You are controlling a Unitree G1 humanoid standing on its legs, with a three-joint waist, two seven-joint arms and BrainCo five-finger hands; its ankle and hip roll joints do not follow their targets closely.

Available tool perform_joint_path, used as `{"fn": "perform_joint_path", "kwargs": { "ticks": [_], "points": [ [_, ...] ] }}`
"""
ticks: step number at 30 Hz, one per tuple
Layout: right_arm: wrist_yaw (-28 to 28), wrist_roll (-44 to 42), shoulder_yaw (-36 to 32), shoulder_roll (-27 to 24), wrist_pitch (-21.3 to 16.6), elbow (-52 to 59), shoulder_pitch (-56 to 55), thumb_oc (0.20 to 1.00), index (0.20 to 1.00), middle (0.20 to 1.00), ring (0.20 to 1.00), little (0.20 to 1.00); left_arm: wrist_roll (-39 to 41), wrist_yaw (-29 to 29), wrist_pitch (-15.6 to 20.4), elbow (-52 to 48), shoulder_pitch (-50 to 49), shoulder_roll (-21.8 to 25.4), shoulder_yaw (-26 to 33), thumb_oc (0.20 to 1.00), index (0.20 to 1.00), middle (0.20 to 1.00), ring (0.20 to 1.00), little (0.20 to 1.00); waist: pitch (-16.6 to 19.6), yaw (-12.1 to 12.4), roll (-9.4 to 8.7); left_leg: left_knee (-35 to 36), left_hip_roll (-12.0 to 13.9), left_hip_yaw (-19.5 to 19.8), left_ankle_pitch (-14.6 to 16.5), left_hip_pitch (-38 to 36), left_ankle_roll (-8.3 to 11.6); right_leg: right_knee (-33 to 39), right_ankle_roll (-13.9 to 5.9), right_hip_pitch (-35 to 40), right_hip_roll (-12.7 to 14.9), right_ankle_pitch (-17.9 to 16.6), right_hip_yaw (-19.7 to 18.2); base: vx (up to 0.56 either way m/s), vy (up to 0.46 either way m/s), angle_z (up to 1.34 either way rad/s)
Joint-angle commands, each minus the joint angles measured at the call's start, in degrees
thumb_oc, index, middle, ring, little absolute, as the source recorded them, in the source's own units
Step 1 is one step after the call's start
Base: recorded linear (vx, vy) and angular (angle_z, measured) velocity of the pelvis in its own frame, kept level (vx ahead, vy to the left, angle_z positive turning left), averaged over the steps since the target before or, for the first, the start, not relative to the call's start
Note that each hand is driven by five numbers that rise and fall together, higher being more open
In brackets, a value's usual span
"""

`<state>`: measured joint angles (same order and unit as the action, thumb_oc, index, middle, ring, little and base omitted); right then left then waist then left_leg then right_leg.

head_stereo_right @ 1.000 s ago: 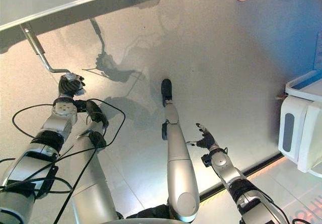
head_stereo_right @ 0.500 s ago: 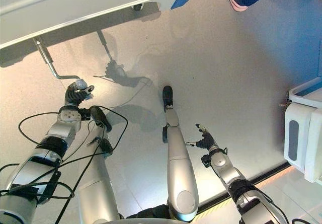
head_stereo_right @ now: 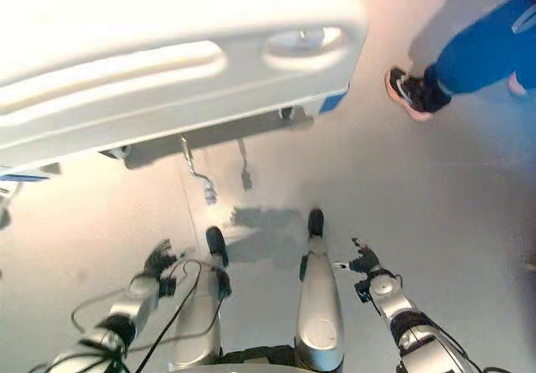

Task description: Raise the hospital bed

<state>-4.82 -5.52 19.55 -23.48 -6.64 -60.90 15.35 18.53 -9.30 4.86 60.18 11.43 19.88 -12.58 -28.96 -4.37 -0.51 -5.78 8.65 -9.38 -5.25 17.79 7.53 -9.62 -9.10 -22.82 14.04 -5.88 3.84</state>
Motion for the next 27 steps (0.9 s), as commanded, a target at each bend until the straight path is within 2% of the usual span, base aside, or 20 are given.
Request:
{"fn": "perform_joint_path", "kwargs": {
  "ticks": [1,2,3,5,6,8,12,13,14,15,16,20,27],
  "points": [
    [0.36,0.98,-2.49,-0.76,1.20,-1.12,-2.39,1.000,1.000,1.000,1.000,1.000,-2.98,1.62,0.30,3.78,-0.79,-0.22,2.43,1.000,1.000,1.000,1.000,1.000,0.07,0.44,-0.45,-1.61,2.30,1.45,-1.54,-4.52,1.00,-3.30,-3.89,6.83,0.56,1.33,2.06,0.10,-0.056,0.13],
    [0.73,1.36,-3.41,-0.27,1.48,-2.65,-3.51,1.000,1.000,1.000,1.000,1.000,-4.90,2.74,0.01,6.33,-2.65,-0.88,2.69,1.000,1.000,1.000,1.000,1.000,2.11,0.88,-0.01,-0.68,2.81,1.57,-1.43,-7.13,1.14,-3.27,-3.94,9.35,0.59,2.03,2.82,0.08,-0.041,0.13],
    [0.73,1.36,-3.41,-0.27,1.48,-2.65,-3.53,1.000,1.000,1.000,1.000,1.000,-4.91,2.74,0.01,6.33,-2.66,-0.89,2.69,1.000,1.000,1.000,1.000,1.000,2.04,0.88,0.00,-0.64,2.82,1.58,-1.44,-7.25,1.15,-3.24,-3.94,9.48,0.57,2.03,2.84,0.09,-0.036,0.19],
    [1.14,1.14,-4.71,0.31,1.74,-4.48,-4.83,1.000,1.000,1.000,1.000,1.000,-6.76,3.17,0.01,7.74,-4.48,-1.45,2.98,1.000,1.000,1.000,1.000,1.000,4.20,1.32,0.49,0.34,2.92,1.65,-1.53,-9.42,1.30,-2.84,-4.09,11.99,0.45,2.39,3.85,0.06,-0.033,0.14],
    [1.43,0.69,-5.77,1.11,1.96,-6.02,-5.94,1.000,1.000,1.000,1.000,1.000,-8.84,3.86,-0.18,9.31,-5.78,-1.94,3.09,1.000,1.000,1.000,1.000,1.000,6.61,1.70,0.85,1.16,3.03,1.78,-1.61,-11.32,1.36,-2.58,-4.18,13.87,0.32,2.63,4.49,0.06,-0.042,0.08],
    [1.72,0.72,-6.11,1.43,2.09,-6.65,-6.52,1.000,1.000,1.000,1.000,1.000,-10.27,4.27,-0.41,9.99,-6.14,-2.16,2.87,1.000,1.000,1.000,1.000,1.000,7.73,1.85,0.93,1.68,3.06,1.79,-1.69,-12.48,1.36,-2.27,-4.22,15.11,0.17,2.68,4.86,0.05,-0.020,0.11],
    [2.70,0.85,-7.48,2.76,2.57,-8.52,-9.24,1.000,1.000,1.000,1.000,1.000,-13.87,5.33,-0.44,11.33,-7.99,-2.34,2.61,1.000,1.000,1.000,1.000,1.000,12.42,2.13,0.98,4.20,3.15,1.89,-1.95,-16.06,1.47,-0.85,-4.49,18.69,-0.29,2.97,5.74,0.07,-0.004,0.05],
    [3.06,0.47,-8.06,3.43,2.69,-7.94,-10.61,1.000,1.000,1.000,1.000,1.000,-13.91,6.02,-0.38,11.22,-9.04,-2.32,3.18,1.000,1.000,1.000,1.000,1.000,14.55,2.12,0.94,5.68,3.28,1.63,-2.19,-17.50,1.47,-0.04,-4.55,20.01,-0.58,3.02,6.13,0.07,-0.002,0.09],
    [3.05,0.47,-8.06,3.43,2.70,-7.91,-10.65,1.000,1.000,1.000,1.000,1.000,-13.91,6.03,-0.38,11.20,-9.08,-2.32,3.17,1.000,1.000,1.000,1.000,1.000,14.55,2.13,0.94,5.75,3.28,1.62,-2.22,-17.57,1.48,0.00,-4.55,20.07,-0.59,3.01,6.14,0.10,-0.003,0.05],
    [3.52,0.07,-8.44,4.05,2.78,-8.39,-11.70,1.000,1.000,1.000,1.000,1.000,-14.84,5.98,-0.17,11.19,-9.78,-2.54,3.15,1.000,1.000,1.000,1.000,1.000,16.78,2.10,0.89,7.66,3.24,1.31,-2.64,-18.90,1.64,1.87,-4.70,21.58,-0.90,2.75,6.56,0.06,0.000,-0.01],
    [3.52,0.07,-8.44,4.05,2.78,-8.38,-11.73,1.000,1.000,1.000,1.000,1.000,-14.84,5.98,-0.17,11.17,-9.81,-2.54,3.14,1.000,1.000,1.000,1.000,1.000,16.78,2.09,0.89,7.73,3.24,1.31,-2.67,-18.95,1.64,1.93,-4.70,21.63,-0.91,2.73,6.57,0.08,0.003,-0.01],
    [3.90,-0.44,-9.48,4.94,2.87,-10.41,-13.44,1.000,1.000,1.000,1.000,1.000,-16.29,6.10,0.52,10.28,-10.53,-3.63,1.80,1.000,1.000,1.000,1.000,1.000,20.69,1.71,0.96,10.68,2.85,1.06,-3.19,-20.95,1.84,4.74,-5.00,24.41,-0.88,1.97,7.94,0.08,0.009,0.06],
    [3.87,-1.09,-10.09,5.84,2.97,-11.50,-14.02,1.000,1.000,1.000,1.000,1.000,-16.09,6.05,0.99,9.10,-10.69,-4.23,0.88,1.000,1.000,1.000,1.000,1.000,22.88,1.33,0.82,10.78,2.68,0.85,-2.59,-21.94,1.72,5.71,-5.05,25.96,-0.83,1.70,8.47,0.03,0.007,0.02]
  ]
}}
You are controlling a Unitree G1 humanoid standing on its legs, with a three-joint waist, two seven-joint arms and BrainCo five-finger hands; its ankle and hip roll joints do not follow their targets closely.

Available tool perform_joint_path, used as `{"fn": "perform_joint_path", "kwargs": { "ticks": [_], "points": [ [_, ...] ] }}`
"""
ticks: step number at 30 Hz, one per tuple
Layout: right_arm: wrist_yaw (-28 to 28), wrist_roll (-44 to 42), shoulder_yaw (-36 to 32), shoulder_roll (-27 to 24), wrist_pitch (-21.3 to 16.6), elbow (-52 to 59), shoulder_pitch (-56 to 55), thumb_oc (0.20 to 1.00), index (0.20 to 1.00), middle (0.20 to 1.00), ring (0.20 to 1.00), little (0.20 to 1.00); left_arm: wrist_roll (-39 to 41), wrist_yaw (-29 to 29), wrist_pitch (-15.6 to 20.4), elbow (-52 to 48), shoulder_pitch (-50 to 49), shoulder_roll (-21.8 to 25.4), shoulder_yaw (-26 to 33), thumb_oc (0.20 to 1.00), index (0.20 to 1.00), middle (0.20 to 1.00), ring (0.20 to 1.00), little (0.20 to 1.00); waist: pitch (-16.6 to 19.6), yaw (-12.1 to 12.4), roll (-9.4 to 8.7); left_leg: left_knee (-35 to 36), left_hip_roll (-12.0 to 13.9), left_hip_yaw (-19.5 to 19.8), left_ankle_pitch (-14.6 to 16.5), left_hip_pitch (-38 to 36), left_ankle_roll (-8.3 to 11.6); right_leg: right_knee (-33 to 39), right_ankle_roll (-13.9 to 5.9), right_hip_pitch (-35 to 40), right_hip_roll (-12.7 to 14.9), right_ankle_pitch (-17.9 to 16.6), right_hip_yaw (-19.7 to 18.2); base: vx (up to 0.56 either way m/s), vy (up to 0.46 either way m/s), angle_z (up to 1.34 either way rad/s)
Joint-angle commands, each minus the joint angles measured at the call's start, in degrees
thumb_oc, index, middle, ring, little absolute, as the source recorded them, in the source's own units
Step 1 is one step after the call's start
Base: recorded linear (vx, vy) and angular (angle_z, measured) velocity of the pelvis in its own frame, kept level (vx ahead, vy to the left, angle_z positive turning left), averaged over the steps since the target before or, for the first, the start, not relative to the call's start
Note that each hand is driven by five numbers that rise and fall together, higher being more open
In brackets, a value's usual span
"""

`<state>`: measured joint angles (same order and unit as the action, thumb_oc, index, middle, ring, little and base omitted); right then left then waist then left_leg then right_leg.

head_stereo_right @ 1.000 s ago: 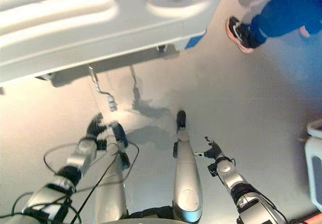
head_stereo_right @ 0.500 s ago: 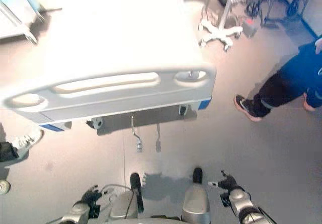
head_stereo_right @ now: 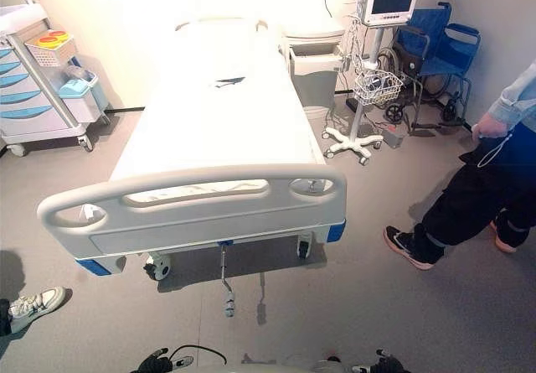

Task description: Raise the hospital bed

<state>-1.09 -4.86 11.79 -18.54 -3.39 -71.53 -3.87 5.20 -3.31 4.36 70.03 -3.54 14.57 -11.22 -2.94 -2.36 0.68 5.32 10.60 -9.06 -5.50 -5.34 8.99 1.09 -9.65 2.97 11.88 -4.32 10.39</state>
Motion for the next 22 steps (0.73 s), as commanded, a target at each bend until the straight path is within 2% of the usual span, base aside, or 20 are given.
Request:
{"fn": "perform_joint_path", "kwargs": {
  "ticks": [1,22],
  "points": [
    [0.04,-1.67,-2.50,1.05,-0.17,-1.68,5.15,1.000,1.000,1.000,1.000,1.000,-2.77,-0.03,1.51,-0.32,4.31,0.83,-0.39,1.000,1.000,1.000,1.000,1.000,-2.67,-0.65,-0.41,-0.32,0.62,0.35,-2.08,0.76,0.13,-5.00,-4.49,0.60,1.35,0.21,1.92,0.04,0.001,-0.02],
    [-0.96,-0.70,-1.01,1.68,-0.51,-2.28,5.05,1.000,1.000,1.000,1.000,1.000,-1.24,0.19,1.95,0.49,5.13,-1.00,-1.95,1.000,1.000,1.000,1.000,1.000,0.39,-1.14,-0.53,-0.32,0.94,0.57,-1.65,1.30,0.59,-2.48,-4.07,2.67,0.89,0.16,3.45,0.00,-0.002,0.02]
  ]
}}
